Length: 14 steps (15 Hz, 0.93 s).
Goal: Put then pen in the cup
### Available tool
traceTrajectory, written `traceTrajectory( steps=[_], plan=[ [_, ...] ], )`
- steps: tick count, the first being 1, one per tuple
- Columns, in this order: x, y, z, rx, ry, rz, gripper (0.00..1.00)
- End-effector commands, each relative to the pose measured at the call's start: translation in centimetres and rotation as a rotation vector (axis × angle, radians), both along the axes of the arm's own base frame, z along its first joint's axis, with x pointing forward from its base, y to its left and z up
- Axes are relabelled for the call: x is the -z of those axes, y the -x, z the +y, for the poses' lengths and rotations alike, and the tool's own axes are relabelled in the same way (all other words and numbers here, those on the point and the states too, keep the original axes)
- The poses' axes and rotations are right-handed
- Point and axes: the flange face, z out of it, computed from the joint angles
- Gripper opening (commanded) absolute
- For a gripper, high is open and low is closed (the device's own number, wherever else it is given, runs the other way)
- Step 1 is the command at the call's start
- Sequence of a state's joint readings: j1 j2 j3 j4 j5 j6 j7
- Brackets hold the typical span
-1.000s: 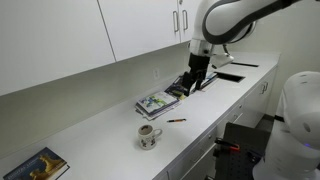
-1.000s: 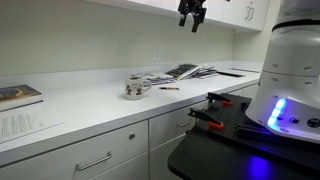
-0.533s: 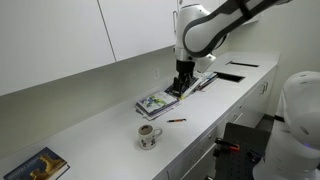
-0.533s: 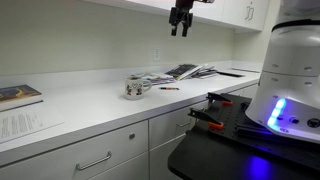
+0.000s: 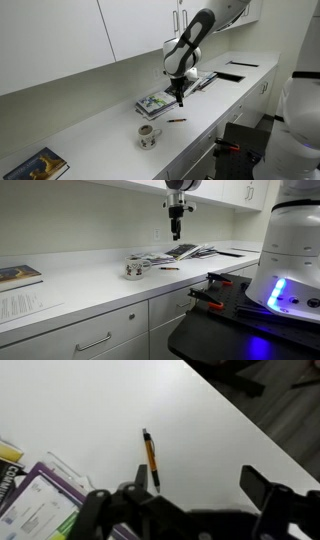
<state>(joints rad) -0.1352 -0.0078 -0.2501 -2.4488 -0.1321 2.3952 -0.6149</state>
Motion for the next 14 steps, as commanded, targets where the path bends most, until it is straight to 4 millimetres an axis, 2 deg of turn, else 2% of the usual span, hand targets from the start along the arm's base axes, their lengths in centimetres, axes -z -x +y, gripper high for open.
traceTrajectory(
  steps=[1,4,5,7,11,14],
  plan=[
    [2.8,-2.6,-2.5,-0.127,0.031,0.055,1.00],
    [4.8,-3.4,-3.8,-0.136,0.068,0.056,1.00],
    [4.6,-2.7,-3.4,-0.114,0.048,0.065,1.00],
    [5.3,-3.0,-3.7,-0.117,0.054,0.068,1.00],
    [5.1,-3.3,-3.7,-0.120,0.056,0.063,1.00],
    [7.7,-4.1,-3.0,-0.153,0.048,0.032,1.00]
  ],
)
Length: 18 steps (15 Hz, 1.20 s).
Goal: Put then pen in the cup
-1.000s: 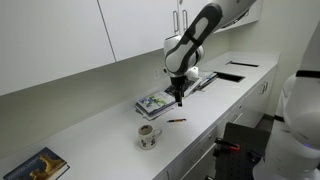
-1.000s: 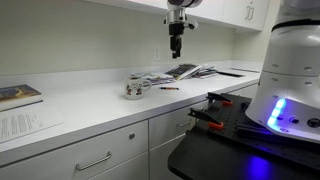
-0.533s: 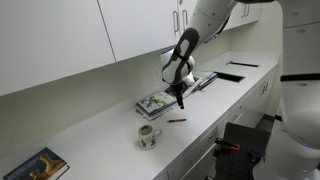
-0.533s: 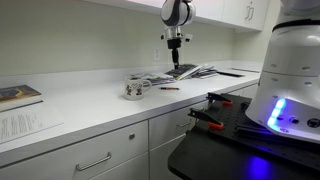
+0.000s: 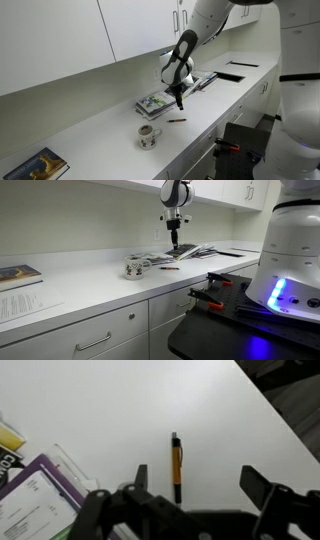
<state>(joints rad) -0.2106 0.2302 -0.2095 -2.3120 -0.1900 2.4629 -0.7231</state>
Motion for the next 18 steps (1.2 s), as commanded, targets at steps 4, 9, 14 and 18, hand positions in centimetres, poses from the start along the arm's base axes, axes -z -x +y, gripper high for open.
traceTrajectory(
  steps=[4,9,14,18],
  plan=[
    [6.3,-2.4,1.4,-0.054,0.013,-0.078,1.00],
    [10.1,-3.2,-0.3,-0.020,0.040,-0.049,0.94],
    [12.1,-3.2,-1.5,-0.060,0.032,0.001,0.52],
    [12.7,-3.1,-1.0,-0.092,0.023,0.025,0.21]
  ],
)
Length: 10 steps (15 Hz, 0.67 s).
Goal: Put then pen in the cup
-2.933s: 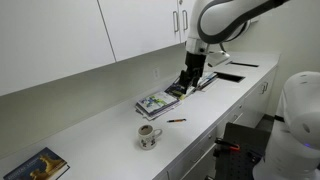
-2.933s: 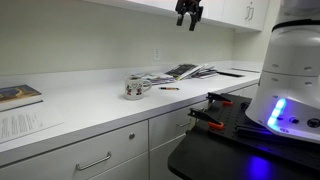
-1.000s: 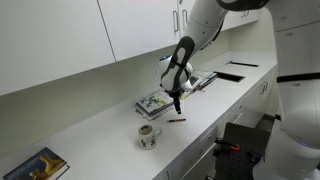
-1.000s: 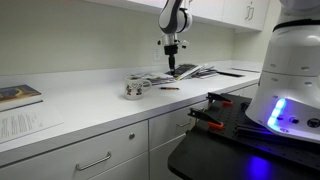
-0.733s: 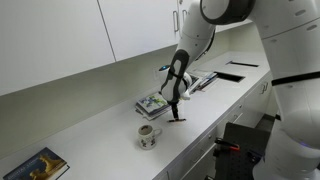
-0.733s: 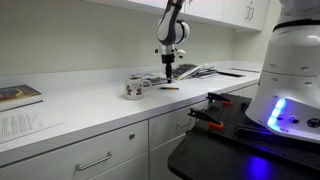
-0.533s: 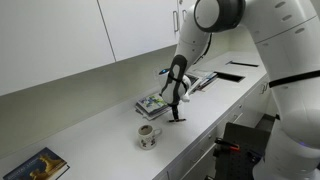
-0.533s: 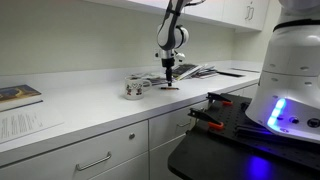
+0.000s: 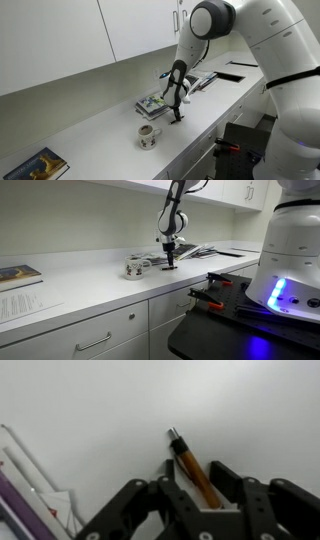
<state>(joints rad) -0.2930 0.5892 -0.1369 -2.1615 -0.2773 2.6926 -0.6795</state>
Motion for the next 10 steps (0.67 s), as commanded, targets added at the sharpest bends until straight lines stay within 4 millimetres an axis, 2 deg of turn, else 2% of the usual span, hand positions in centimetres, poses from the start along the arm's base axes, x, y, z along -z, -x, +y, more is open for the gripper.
traceTrajectory(
  steps=[1,3,7,10],
  plan=[
    [0.1,-0.3,0.3,-0.033,-0.007,0.029,0.15],
    [-0.7,0.0,0.9,-0.095,-0.004,0.031,0.01],
    [-1.9,0.5,3.0,-0.275,0.011,0.078,0.05],
    [-4.0,1.3,4.8,-0.401,0.096,0.156,0.05]
  ],
)
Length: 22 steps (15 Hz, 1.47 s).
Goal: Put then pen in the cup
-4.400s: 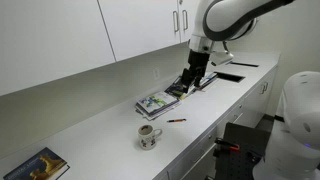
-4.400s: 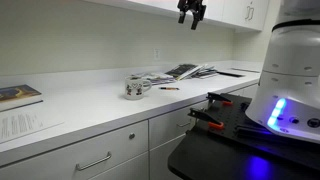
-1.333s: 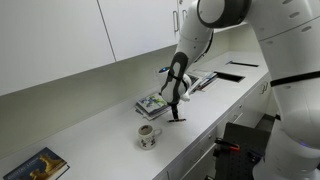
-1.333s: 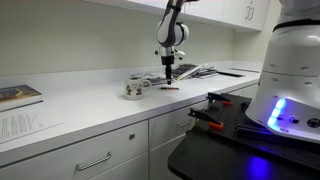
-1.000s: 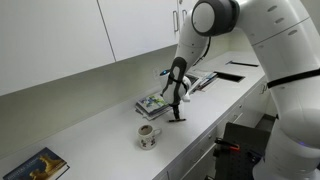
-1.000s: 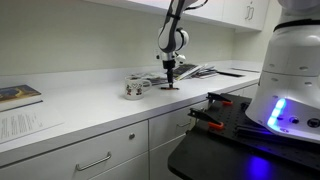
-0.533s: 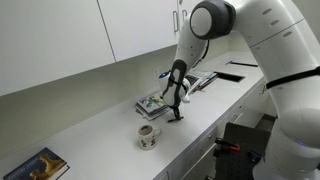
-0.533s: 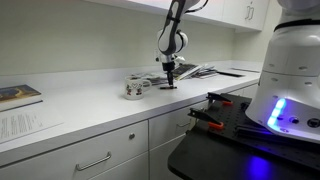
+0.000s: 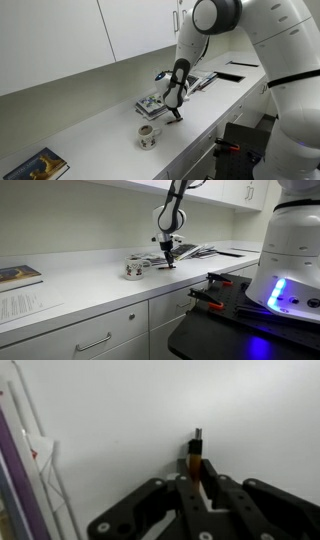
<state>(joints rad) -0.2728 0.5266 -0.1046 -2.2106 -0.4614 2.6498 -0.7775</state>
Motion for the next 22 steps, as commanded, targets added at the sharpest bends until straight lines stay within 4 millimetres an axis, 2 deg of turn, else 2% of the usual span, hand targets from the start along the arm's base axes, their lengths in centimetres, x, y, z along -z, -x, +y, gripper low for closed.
traceTrajectory(
  steps=[1,2,5,7,10,13,15,18,22],
  plan=[
    [-5.0,2.3,1.6,-0.148,0.103,0.085,0.05],
    [-5.1,1.5,2.1,-0.167,0.171,0.087,0.05],
    [-7.9,1.6,5.4,-0.280,0.334,0.096,0.05],
    [-8.2,1.6,9.2,-0.373,0.431,0.099,0.05],
    [-7.5,2.0,15.3,-0.456,0.485,0.037,0.05],
    [-8.0,2.3,19.8,-0.493,0.528,-0.051,0.05],
    [-8.9,2.4,20.9,-0.495,0.588,-0.093,0.05],
    [-10.6,2.2,21.1,-0.471,0.659,-0.150,0.05],
    [-11.8,2.0,22.0,-0.478,0.650,-0.180,0.05]
  ],
)
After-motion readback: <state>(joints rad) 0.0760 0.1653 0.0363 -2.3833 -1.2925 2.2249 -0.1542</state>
